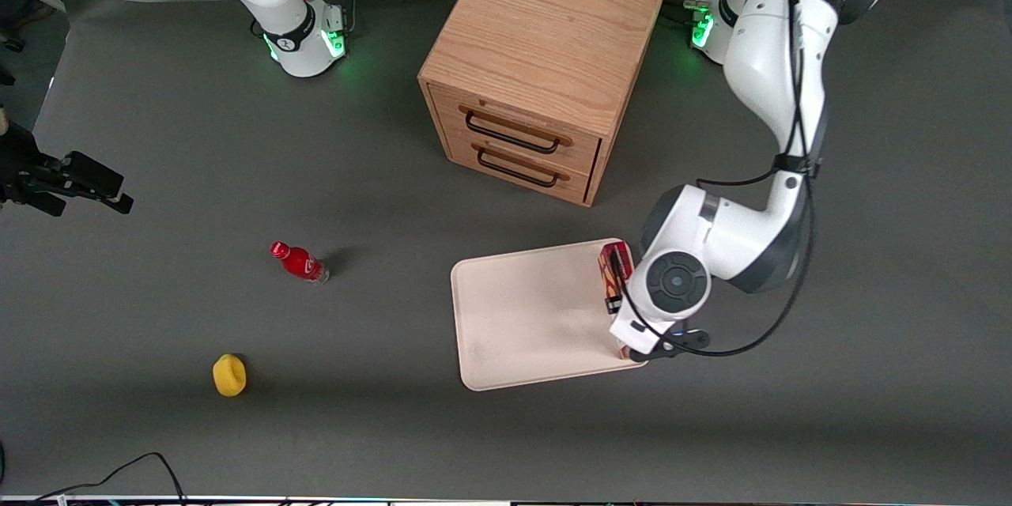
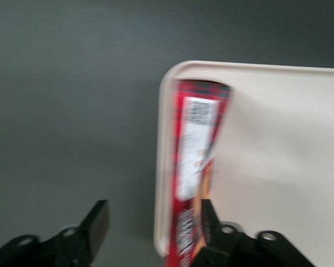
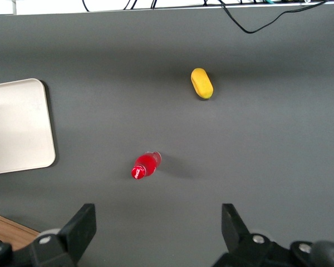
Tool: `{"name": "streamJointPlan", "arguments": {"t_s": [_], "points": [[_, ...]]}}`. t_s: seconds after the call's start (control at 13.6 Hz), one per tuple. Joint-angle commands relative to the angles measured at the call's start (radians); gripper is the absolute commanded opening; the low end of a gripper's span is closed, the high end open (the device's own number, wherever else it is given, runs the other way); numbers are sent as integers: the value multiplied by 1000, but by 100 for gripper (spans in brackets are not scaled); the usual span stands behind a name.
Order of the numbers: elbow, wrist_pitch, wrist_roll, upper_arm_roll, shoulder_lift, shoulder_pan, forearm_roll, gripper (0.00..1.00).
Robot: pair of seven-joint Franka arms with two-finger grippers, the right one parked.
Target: Place red cookie box on tray
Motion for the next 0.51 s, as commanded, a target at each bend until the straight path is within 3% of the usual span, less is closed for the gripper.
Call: {"name": "streamJointPlan", "arguments": {"t_s": [0.0, 0.15, 0.29, 0.44], "points": [[40, -171, 79, -8, -111, 89, -20, 100], [7, -248, 259, -2, -221, 178, -96, 100], [-80, -291, 408, 2, -318, 238, -92, 100], [-188, -273, 428, 4, -419, 275, -64, 100]]}}
